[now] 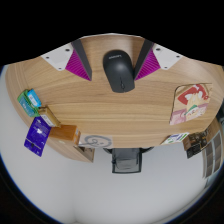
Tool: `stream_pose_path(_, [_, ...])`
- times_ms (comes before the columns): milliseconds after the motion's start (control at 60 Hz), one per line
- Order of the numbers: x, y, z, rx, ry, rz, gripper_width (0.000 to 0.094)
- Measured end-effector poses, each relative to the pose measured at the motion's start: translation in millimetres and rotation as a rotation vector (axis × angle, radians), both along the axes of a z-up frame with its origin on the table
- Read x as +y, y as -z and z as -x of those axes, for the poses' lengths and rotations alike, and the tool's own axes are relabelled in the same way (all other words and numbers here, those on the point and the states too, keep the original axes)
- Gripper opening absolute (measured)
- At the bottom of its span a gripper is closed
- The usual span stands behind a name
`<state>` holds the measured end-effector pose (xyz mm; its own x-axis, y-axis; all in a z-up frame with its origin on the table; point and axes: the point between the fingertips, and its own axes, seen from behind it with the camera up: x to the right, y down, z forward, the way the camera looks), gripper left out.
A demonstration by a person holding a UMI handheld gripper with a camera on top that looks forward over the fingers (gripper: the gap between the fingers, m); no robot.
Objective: Arrange mouse
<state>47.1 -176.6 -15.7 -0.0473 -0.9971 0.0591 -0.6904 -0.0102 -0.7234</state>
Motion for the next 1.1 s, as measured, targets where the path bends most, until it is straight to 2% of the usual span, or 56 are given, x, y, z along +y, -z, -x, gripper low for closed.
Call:
stream_pose_path(367, [-8, 3, -29, 0.006, 0.020, -0.005, 0.0859])
stream_pose_path(433, [-3, 5, -29, 0.014, 0.018, -0.022, 0.0785])
stream_pose_path(517, [4, 7, -27, 0.022, 0.003, -0.033, 0.0608])
stream_pose_path(550, [9, 7, -27, 0.024, -0.011, -0.030, 0.0507])
stream_pose_path(633, [8, 7, -25, 0.032, 0.004, -0.003, 0.0455])
stream_pose_path(733, [7, 6, -24, 0.038, 0.047, -0.047, 0.0365])
stream_pose_path(800, [7, 5, -25, 0.025, 0.052, -0.053, 0.0324])
stream_pose_path(933, [15, -5, -21, 0.041, 0.067, -0.116, 0.0320])
stream_pose_path(983, [17, -22, -22, 0.026, 0.076, -0.116, 0.0320])
stream_pose_path(1100, [37, -77, -36, -0.027, 0.030, -0.115, 0.0320])
